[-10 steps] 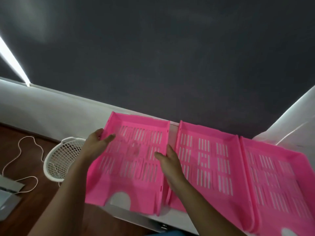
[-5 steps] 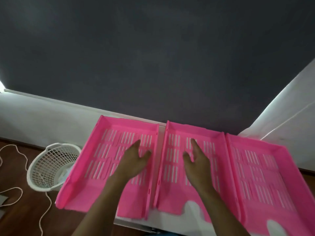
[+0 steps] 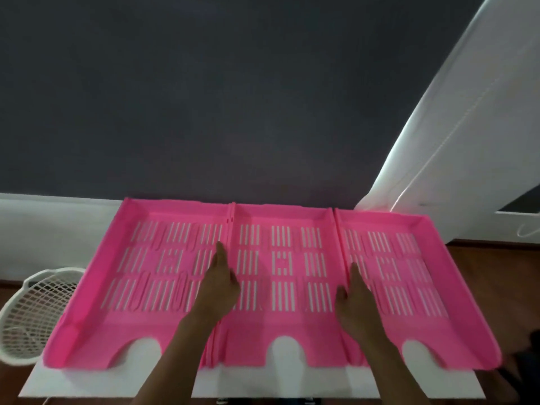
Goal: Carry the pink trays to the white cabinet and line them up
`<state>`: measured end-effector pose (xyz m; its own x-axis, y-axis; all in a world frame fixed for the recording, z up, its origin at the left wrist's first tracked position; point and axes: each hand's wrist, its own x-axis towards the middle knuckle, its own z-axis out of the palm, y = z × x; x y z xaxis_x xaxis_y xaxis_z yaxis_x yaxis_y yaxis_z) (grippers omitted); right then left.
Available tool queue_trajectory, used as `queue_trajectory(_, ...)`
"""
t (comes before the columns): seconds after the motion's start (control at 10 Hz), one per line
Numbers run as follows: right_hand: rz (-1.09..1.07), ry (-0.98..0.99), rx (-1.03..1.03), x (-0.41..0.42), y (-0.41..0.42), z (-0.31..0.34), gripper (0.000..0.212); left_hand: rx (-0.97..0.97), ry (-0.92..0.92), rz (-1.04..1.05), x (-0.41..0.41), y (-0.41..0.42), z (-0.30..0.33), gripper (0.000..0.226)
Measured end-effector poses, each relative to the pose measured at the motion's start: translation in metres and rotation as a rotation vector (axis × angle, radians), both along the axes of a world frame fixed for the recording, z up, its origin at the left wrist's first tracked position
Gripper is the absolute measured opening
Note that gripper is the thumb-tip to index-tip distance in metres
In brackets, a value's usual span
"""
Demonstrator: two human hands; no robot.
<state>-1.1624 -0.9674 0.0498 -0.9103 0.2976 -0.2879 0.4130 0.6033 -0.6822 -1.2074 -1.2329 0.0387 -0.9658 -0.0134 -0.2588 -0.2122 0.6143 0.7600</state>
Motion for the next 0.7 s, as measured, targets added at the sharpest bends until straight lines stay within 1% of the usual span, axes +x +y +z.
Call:
queue_trajectory(0.1, -0.015, 0.007, -0.042, -0.001, 0.002, -0.007, 0.067, -0.025, 0.023, 0.049, -0.003, 0.007, -0.005, 0.077)
queue_trajectory(0.3, -0.016, 0.039, -0.042, -0.002, 0.002, -0.014, 0.064, -0.078, 0.037, 0.060, -0.004, 0.006, -0.008, 0.078)
queue_trajectory(0.5, -0.016, 0.067, -0.009, -0.002, -0.002, -0.010, 0.061, -0.066, 0.032, 0.053, -0.004, 0.007, -0.002, 0.077)
queue_trajectory(0.6, -0.019, 0.086, -0.042, -0.001, -0.001, -0.005, 0.062, -0.029, 0.032, 0.043, -0.003, 0.006, 0.006, 0.075)
queue_trajectory(0.7, -0.045, 0.193, -0.080, 0.007, 0.006, 0.007, 0.064, -0.108, 0.115, 0.015, 0.009, 0.003, 0.014, 0.073)
